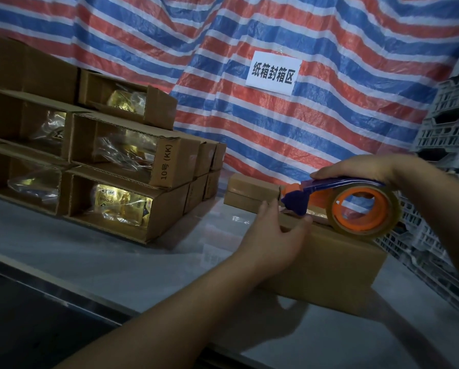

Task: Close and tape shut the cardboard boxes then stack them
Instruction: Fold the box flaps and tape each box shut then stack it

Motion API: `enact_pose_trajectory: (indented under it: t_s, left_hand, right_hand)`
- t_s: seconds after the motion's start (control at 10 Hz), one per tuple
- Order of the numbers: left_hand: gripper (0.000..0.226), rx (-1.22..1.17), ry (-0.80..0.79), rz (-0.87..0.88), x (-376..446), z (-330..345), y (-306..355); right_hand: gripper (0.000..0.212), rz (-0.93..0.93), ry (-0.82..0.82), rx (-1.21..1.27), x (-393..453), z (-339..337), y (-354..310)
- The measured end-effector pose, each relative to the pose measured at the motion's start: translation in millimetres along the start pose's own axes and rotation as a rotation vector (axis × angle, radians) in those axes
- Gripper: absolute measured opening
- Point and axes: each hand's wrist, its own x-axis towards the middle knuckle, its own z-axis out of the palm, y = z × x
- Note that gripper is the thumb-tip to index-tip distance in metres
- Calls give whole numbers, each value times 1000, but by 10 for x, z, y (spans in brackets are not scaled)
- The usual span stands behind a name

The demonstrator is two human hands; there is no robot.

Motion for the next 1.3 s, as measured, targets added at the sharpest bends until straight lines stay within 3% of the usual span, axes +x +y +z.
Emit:
enact_pose_trajectory:
  t_s: [0.2,0.4,0.5,0.6,0.7,0.9,1.0,1.1,1.2,1.3]
  left_hand:
    - [60,10,41,-85,-25,59,0]
    - [57,62,61,-114,-26,31,32]
    - [56,140,59,-94,-33,-8,1]
    - [53,170,59,-80,-14,-26,-9]
    - [53,216,74,-71,-9,-14,-20]
    - [53,200,33,-113,24,-43,0]
    - [60,195,-32,-182,43,-124,69]
    - [77,296,-99,-217,46,-204,96]
    - [82,447,-89,-42,24,-188,153]
    - [74,628,-102,107,17,-113,228]
  right_hand:
    - [31,-19,-31,74,39,-37,28]
    - [29,-40,-48,-63,-146,-123,44]
    - [24,2,-56,-13,-285,-184,167]
    - [34,-6,-99,75,-386,-276,396]
    - [40,-13,6,283,-425,-302,779]
    - [34,6,-1,210,-410,-180,851]
    - [33,18,-24,231,-355,-158,822]
    - [27,81,-95,57,-385,-178,736]
    - [27,106,-126,-34,-399,-182,722]
    - [20,72,-117,-96,-401,-176,738]
